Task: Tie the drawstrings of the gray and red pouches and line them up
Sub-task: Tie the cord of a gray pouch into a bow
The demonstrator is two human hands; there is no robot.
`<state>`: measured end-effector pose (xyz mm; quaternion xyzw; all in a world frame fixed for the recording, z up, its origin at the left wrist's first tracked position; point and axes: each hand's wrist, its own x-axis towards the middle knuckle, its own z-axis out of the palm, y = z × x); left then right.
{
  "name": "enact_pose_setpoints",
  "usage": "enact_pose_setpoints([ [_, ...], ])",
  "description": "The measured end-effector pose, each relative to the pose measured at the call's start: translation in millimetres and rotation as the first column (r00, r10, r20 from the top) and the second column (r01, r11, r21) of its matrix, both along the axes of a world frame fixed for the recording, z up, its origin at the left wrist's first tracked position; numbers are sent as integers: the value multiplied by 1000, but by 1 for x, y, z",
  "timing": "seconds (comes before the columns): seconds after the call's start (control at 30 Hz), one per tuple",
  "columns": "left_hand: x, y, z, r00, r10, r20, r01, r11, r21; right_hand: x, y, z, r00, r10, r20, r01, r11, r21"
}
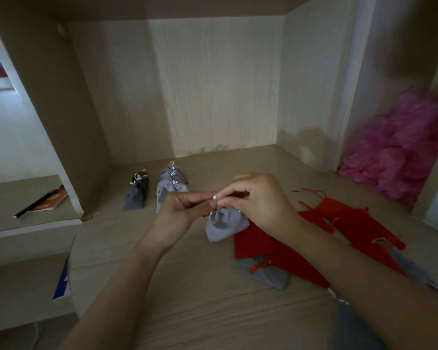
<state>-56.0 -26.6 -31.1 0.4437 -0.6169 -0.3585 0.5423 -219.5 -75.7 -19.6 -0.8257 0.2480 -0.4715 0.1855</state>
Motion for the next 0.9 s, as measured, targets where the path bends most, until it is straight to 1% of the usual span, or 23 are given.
enact_pose_setpoints([
  [0.1, 1, 0, 0, 998, 1, -56, -4, 999, -47, 2, 3, 1, 997, -1, -74, -11, 988, -152],
  [0.23, 1, 0, 1, 994, -10, -113, -2, 995, -105, 5, 11, 7, 994, -3, -110, -18, 981, -191],
  [0.3, -1, -1, 1, 993, 41, -110, -56, 989, -134, 5, 15, 11, 995, -9, -104, -10, 984, -176],
  [0.37, -3, -1, 1, 991, 78, -107, -94, 983, -159, 5, 17, 15, 998, -8, -57, 1, 992, -124],
  [0.47, -6, -2, 0, 990, 93, -107, -111, 978, -178, 3, 20, 18, 1000, -11, 6, 11, 999, -39],
  [0.6, -6, -2, -1, 990, 93, -103, -111, 976, -188, 4, 22, 17, 999, -26, 40, 26, 1000, 12],
  [0.67, -6, -2, -1, 990, 94, -104, -112, 975, -189, 5, 22, 16, 998, -50, 47, 50, 999, 0],
  [0.77, -7, -3, -1, 990, 87, -112, -106, 977, -185, 5, 21, 16, 989, -135, 60, 135, 991, -3],
  [0.83, -7, -3, -1, 990, 82, -118, -103, 977, -185, 4, 20, 16, 989, -128, 75, 129, 992, -7],
  [0.9, -5, -5, -2, 989, 70, -131, -92, 980, -174, 5, 19, 14, 992, -94, 83, 101, 992, -78],
])
